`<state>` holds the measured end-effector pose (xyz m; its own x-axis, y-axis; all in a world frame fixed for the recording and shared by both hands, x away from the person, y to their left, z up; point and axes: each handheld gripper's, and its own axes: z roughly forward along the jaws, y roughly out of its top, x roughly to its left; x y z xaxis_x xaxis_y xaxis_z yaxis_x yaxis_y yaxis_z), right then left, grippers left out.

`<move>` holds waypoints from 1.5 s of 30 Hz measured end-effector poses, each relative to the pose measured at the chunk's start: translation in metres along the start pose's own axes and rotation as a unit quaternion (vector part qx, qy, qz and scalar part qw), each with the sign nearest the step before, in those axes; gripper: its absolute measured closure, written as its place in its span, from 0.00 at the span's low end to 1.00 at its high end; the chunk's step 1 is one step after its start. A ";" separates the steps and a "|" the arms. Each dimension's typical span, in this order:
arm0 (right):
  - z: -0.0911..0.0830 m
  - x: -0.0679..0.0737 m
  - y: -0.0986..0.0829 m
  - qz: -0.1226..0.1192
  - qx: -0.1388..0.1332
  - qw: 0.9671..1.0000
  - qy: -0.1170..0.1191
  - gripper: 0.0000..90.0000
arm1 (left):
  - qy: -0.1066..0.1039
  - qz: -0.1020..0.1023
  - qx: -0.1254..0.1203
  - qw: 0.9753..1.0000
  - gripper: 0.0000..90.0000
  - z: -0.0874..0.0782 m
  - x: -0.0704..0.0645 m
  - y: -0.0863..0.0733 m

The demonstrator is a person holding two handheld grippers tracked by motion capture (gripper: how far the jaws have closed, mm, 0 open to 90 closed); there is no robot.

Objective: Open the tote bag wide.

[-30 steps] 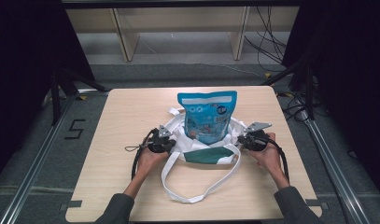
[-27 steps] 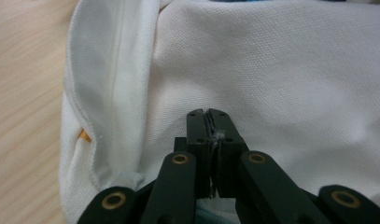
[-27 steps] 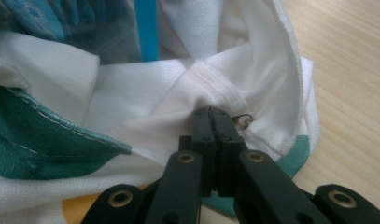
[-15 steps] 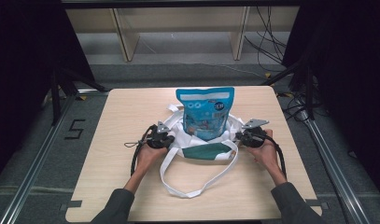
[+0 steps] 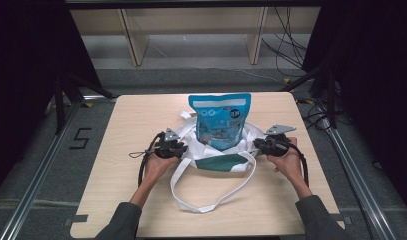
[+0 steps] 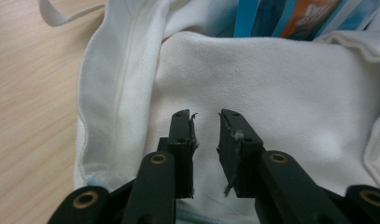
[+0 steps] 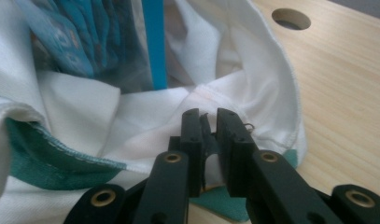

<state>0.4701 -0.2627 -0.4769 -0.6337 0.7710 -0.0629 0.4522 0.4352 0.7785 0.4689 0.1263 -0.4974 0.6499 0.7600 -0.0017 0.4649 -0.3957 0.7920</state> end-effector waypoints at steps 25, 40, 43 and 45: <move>-0.038 0.015 0.012 0.052 -0.028 0.998 0.005 0.55 | -0.016 -0.044 -0.035 0.998 0.51 -0.037 -0.012 0.008; -0.050 0.018 0.008 0.055 -0.050 0.997 0.010 0.40 | -0.017 -0.037 -0.024 0.999 0.35 -0.049 -0.019 0.004; -0.052 0.019 0.004 0.058 -0.043 0.997 0.009 0.38 | -0.022 -0.039 -0.021 0.999 0.33 -0.050 -0.021 0.003; -0.053 0.019 0.003 0.059 -0.041 0.997 0.015 0.38 | -0.031 -0.059 -0.033 0.997 0.33 -0.050 -0.024 0.004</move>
<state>0.4261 -0.2718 -0.4426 -0.5983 0.7996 0.0508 0.4737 0.3018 0.8274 0.4253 0.1327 -0.4632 0.6299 0.7653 -0.1329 0.5006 -0.2691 0.8228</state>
